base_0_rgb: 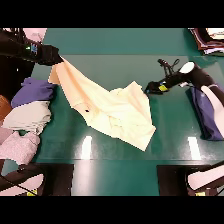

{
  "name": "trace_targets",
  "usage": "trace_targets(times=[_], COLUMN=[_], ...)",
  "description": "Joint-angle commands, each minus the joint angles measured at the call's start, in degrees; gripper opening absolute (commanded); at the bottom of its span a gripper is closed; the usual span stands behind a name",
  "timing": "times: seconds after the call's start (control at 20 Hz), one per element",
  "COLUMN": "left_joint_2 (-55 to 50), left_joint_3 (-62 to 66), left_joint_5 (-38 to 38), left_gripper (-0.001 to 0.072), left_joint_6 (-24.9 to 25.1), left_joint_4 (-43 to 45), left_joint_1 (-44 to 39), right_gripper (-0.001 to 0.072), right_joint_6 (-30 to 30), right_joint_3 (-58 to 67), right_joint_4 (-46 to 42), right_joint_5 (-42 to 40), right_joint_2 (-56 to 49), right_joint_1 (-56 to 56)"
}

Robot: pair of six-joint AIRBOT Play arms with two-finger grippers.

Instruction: Fold the shirts.

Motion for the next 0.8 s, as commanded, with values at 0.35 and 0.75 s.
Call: trace_targets(times=[0.35,0.75], left_joint_2=[-0.02,4.55], left_joint_3=[0.00,7.72], left_joint_5=[-0.04,2.10], left_gripper=[0.0021,0.0021], left_joint_6=[0.02,-0.26], left_joint_4=[0.02,7.37], left_joint_1=[0.02,0.04], right_gripper=[0.0015,0.0012], right_joint_6=[-0.13,-0.15], right_joint_3=[20.06,32.39], right_joint_4=[1.33,0.68], right_joint_5=[4.90,10.25], right_joint_2=[-14.82,2.64], right_joint_1=[5.11,-3.13])
